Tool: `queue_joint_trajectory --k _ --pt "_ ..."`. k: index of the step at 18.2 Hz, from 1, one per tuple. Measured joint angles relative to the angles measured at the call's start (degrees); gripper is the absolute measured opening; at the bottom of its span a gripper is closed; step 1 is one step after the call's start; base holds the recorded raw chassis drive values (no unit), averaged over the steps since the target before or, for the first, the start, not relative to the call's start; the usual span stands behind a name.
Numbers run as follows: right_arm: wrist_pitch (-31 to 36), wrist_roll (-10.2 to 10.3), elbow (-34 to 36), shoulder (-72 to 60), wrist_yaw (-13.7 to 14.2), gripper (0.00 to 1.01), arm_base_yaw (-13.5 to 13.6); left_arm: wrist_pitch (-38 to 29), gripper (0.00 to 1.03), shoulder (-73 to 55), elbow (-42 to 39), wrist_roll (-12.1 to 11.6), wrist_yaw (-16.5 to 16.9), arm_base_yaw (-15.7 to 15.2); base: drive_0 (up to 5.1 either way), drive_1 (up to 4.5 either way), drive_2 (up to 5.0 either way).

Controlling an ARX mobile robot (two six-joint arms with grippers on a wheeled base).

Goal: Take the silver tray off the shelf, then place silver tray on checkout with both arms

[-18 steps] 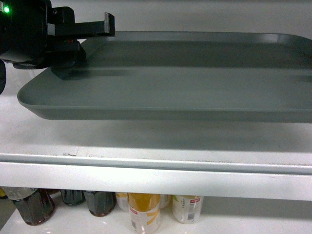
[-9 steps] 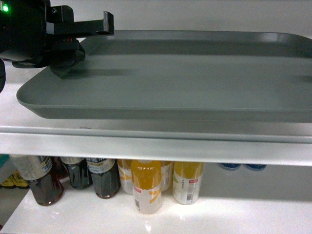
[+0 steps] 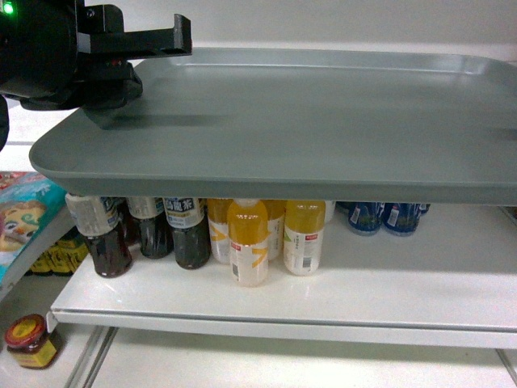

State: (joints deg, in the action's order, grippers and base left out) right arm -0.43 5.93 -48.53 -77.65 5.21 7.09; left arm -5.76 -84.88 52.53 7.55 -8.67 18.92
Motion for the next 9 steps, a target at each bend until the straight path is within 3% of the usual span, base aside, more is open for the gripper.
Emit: queue_joint_trajectory --k 9 --pt "0.24 0.0 0.02 0.02 -0.07 0.03 0.02 -0.11 0.03 0.31 0.0 0.0 -0.04 0.0 0.1 -4.12 4.4"
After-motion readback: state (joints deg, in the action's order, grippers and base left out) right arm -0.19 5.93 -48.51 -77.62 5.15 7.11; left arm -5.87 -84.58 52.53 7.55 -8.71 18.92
